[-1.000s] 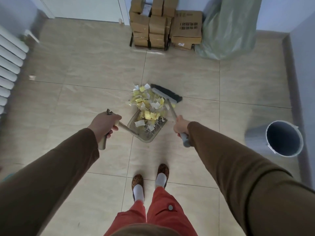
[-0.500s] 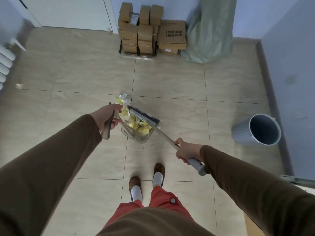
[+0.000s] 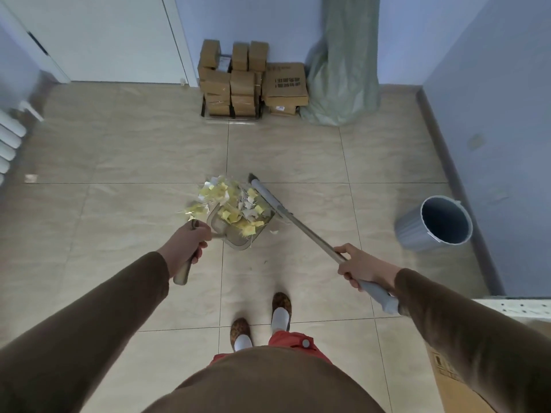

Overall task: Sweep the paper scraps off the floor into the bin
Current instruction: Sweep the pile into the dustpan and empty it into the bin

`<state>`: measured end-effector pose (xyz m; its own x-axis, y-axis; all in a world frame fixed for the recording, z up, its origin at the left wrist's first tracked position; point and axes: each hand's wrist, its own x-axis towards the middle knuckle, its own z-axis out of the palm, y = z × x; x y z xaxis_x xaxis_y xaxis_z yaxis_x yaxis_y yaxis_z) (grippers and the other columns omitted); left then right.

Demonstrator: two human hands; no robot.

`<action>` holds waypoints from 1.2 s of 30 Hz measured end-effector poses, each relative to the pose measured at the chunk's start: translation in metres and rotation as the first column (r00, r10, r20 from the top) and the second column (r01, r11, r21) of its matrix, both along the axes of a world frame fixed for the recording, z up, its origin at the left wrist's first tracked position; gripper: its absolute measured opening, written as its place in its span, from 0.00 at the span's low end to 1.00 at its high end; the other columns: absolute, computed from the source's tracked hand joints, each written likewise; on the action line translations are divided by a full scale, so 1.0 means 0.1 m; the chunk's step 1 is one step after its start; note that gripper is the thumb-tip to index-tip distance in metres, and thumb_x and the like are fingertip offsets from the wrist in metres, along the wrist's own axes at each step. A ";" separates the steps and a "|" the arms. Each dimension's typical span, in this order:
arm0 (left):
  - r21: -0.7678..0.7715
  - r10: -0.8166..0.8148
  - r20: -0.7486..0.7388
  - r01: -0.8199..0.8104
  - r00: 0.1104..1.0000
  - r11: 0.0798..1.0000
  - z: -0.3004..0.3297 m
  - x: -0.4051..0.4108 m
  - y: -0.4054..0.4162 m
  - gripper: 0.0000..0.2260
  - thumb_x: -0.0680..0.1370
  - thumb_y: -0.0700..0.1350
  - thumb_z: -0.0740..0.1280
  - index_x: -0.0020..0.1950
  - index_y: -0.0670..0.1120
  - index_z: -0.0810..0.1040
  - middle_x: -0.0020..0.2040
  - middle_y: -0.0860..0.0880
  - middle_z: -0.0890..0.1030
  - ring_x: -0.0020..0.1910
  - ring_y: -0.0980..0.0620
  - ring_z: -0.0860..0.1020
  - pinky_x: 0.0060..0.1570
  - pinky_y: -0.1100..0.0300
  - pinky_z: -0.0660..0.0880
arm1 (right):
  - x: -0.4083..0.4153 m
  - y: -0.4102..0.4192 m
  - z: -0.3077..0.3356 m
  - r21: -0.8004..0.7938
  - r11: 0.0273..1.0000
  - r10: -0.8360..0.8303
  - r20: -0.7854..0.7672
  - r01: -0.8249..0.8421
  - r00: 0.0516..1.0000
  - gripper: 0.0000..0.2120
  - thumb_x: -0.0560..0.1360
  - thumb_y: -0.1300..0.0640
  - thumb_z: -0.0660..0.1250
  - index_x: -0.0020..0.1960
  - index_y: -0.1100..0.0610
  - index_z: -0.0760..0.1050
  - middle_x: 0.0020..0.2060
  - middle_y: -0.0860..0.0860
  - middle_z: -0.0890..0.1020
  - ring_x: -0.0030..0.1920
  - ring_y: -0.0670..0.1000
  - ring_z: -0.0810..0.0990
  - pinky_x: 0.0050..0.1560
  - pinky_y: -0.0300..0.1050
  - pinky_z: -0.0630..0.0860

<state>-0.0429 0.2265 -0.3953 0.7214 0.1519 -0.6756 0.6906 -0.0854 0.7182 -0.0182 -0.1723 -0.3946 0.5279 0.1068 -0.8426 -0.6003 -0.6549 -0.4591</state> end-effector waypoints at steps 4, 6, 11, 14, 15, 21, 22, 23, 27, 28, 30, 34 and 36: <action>0.047 -0.024 0.026 0.023 0.999 0.999 0.04 -0.09 0.01 0.18 0.65 0.43 0.64 0.53 0.39 0.73 0.41 0.41 0.73 0.22 0.51 0.67 0.22 0.63 0.62 | 0.02 -0.02 0.01 0.077 0.967 -0.235 -0.073 0.241 0.969 0.22 0.78 0.65 0.60 0.70 0.51 0.65 0.32 0.55 0.74 0.23 0.48 0.71 0.23 0.39 0.68; 0.065 -0.034 0.056 0.031 0.998 0.997 0.11 -0.12 0.01 0.20 0.65 0.42 0.64 0.55 0.36 0.72 0.40 0.41 0.73 0.22 0.51 0.66 0.23 0.64 0.61 | 0.01 0.02 0.06 0.124 0.882 -0.434 -0.161 0.455 0.886 0.17 0.80 0.66 0.59 0.65 0.52 0.67 0.31 0.54 0.72 0.20 0.47 0.70 0.19 0.35 0.68; 0.057 -0.097 0.138 0.090 0.986 0.994 0.40 -0.06 -0.07 0.21 0.65 0.42 0.65 0.57 0.36 0.72 0.40 0.41 0.73 0.22 0.51 0.66 0.23 0.63 0.62 | -0.10 0.02 0.09 0.193 0.616 -0.649 -0.425 0.764 0.631 0.09 0.79 0.61 0.61 0.40 0.58 0.68 0.27 0.50 0.72 0.19 0.45 0.71 0.17 0.34 0.70; 0.050 -0.144 0.165 0.138 0.976 0.989 0.64 0.03 -0.16 0.20 0.66 0.41 0.65 0.57 0.37 0.73 0.39 0.42 0.73 0.23 0.51 0.66 0.24 0.63 0.62 | -0.21 0.03 0.11 0.253 0.472 -0.683 -0.501 0.844 0.532 0.06 0.78 0.62 0.61 0.42 0.59 0.69 0.28 0.51 0.72 0.19 0.45 0.72 0.18 0.35 0.72; 0.048 -0.162 0.172 0.156 0.972 0.987 0.72 0.08 -0.20 0.20 0.66 0.41 0.65 0.57 0.38 0.73 0.39 0.42 0.73 0.23 0.51 0.66 0.24 0.63 0.62 | -0.25 0.03 0.11 0.268 0.439 -0.687 -0.515 0.857 0.513 0.06 0.78 0.62 0.60 0.42 0.59 0.68 0.27 0.51 0.72 0.19 0.45 0.72 0.17 0.35 0.72; 0.075 -0.327 0.213 0.318 0.921 0.945 1.15 0.38 -0.69 0.10 0.73 0.36 0.64 0.55 0.40 0.76 0.37 0.44 0.74 0.23 0.52 0.68 0.22 0.63 0.64 | -0.40 -0.16 0.03 0.307 0.352 -0.672 -0.575 0.884 0.467 0.05 0.76 0.63 0.61 0.41 0.59 0.68 0.26 0.51 0.72 0.20 0.45 0.72 0.18 0.35 0.71; 0.077 -0.351 0.217 0.342 0.911 0.936 1.20 0.43 -0.80 0.11 0.73 0.36 0.64 0.55 0.41 0.76 0.37 0.43 0.74 0.23 0.51 0.69 0.22 0.63 0.65 | -0.41 -0.22 0.01 0.311 0.345 -0.669 -0.580 0.886 0.464 0.05 0.76 0.63 0.61 0.41 0.59 0.68 0.26 0.51 0.72 0.20 0.45 0.72 0.18 0.35 0.71; 0.081 -0.378 0.217 0.370 0.900 0.926 1.25 0.48 -0.93 0.12 0.73 0.36 0.65 0.55 0.41 0.76 0.36 0.43 0.74 0.24 0.51 0.70 0.23 0.62 0.67 | -0.42 -0.28 0.00 0.314 0.341 -0.667 -0.584 0.886 0.463 0.05 0.76 0.63 0.61 0.41 0.59 0.68 0.27 0.51 0.72 0.20 0.45 0.73 0.18 0.35 0.71; 0.140 -0.502 0.174 0.484 0.847 0.864 1.43 0.72 -1.56 0.11 0.77 0.35 0.64 0.57 0.43 0.77 0.35 0.44 0.76 0.25 0.52 0.68 0.24 0.63 0.67 | -0.42 -0.57 -0.06 0.317 0.365 -0.665 -0.570 0.875 0.483 0.06 0.76 0.63 0.62 0.40 0.59 0.68 0.32 0.51 0.72 0.21 0.45 0.73 0.18 0.36 0.71; 0.151 -0.526 0.164 0.506 0.835 0.849 1.47 0.79 -1.75 0.11 0.77 0.35 0.64 0.58 0.43 0.77 0.35 0.44 0.76 0.25 0.52 0.67 0.24 0.64 0.66 | -0.41 -0.65 -0.07 0.315 0.377 -0.663 -0.565 0.871 0.491 0.06 0.76 0.63 0.62 0.40 0.59 0.68 0.32 0.51 0.72 0.21 0.45 0.73 0.18 0.36 0.71; 0.169 -0.568 0.153 0.545 0.808 0.821 1.55 0.93 -2.13 0.12 0.77 0.35 0.64 0.59 0.42 0.77 0.33 0.45 0.76 0.25 0.52 0.66 0.24 0.64 0.64 | -0.39 -0.82 -0.08 0.307 0.400 -0.659 -0.559 0.863 0.504 0.06 0.76 0.63 0.62 0.40 0.59 0.69 0.32 0.51 0.73 0.21 0.45 0.73 0.18 0.36 0.72; 0.260 -0.682 0.136 0.638 0.719 0.724 1.70 1.21 -2.89 0.10 0.78 0.37 0.65 0.58 0.45 0.78 0.26 0.51 0.75 0.23 0.54 0.66 0.22 0.65 0.64 | -0.34 -1.15 -0.13 0.300 0.467 -0.642 -0.532 0.831 0.553 0.04 0.76 0.62 0.61 0.42 0.59 0.70 0.29 0.51 0.74 0.21 0.45 0.73 0.18 0.36 0.72; 0.301 -0.725 0.140 0.668 0.675 0.680 1.76 1.33 -3.26 0.10 0.78 0.38 0.65 0.58 0.46 0.79 0.26 0.53 0.75 0.23 0.55 0.67 0.22 0.65 0.65 | -0.32 -1.30 -0.18 0.297 0.501 -0.640 -0.506 0.813 0.579 0.03 0.76 0.62 0.61 0.44 0.59 0.71 0.28 0.51 0.74 0.21 0.45 0.72 0.19 0.36 0.72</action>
<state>0.0902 -0.0990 -0.2191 0.8000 -0.3454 -0.4906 0.1836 -0.6375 0.7482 -0.0499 -0.3021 -0.4128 0.3389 0.2073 -0.9177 -0.9090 0.3236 -0.2626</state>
